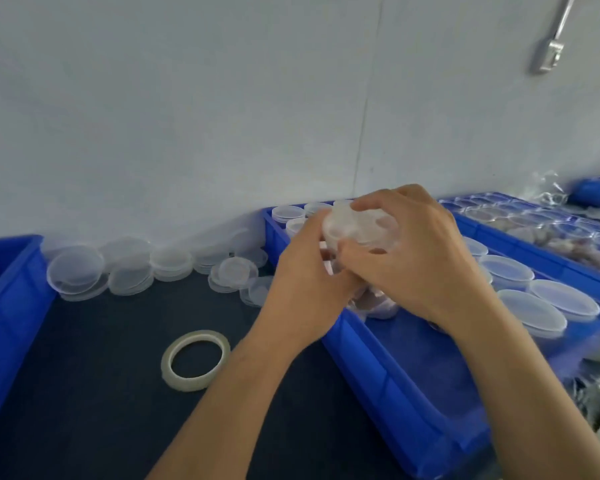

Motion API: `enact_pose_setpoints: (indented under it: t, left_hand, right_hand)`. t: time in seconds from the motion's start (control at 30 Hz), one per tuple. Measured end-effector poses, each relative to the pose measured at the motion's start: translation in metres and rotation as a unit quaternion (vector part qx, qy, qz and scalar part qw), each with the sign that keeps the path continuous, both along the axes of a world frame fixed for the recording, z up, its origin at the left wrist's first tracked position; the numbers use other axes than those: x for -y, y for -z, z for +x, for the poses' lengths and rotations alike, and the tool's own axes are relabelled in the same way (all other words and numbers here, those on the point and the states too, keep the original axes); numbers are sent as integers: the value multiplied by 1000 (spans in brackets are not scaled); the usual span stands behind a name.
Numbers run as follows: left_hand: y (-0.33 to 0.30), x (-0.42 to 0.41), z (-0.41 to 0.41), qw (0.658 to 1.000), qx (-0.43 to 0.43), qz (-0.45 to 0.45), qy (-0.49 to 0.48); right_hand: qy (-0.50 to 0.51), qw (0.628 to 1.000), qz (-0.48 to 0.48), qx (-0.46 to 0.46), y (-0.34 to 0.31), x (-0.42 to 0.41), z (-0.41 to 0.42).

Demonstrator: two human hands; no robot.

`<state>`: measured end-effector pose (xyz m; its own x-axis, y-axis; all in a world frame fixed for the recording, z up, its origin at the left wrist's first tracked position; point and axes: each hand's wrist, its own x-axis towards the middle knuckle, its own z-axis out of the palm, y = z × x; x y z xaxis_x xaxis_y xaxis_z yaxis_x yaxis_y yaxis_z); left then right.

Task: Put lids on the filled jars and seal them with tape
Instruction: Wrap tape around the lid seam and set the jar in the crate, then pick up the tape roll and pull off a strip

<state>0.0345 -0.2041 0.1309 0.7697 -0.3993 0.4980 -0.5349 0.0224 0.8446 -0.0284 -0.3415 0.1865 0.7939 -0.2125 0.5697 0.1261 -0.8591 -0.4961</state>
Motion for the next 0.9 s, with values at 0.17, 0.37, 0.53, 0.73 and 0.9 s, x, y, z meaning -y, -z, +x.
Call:
enact_pose_setpoints:
  t: [0.17, 0.37, 0.53, 0.73, 0.9]
  left_hand:
    - [16, 31, -5, 996, -43, 72, 29]
    - [44, 36, -3, 974, 5, 223, -47]
    - [52, 40, 0, 968, 22, 243, -62]
    - [57, 48, 3, 948, 45, 305, -78]
    - [55, 34, -2, 963, 82, 246, -70]
  right_hand:
    - [43, 998, 25, -48, 33, 31, -9]
    - [22, 982, 37, -185, 65, 44, 0]
    - [15, 956, 8, -294, 79, 46, 8]
    - [21, 941, -38, -335, 74, 40, 9]
    - [36, 957, -165, -237, 55, 5, 4]
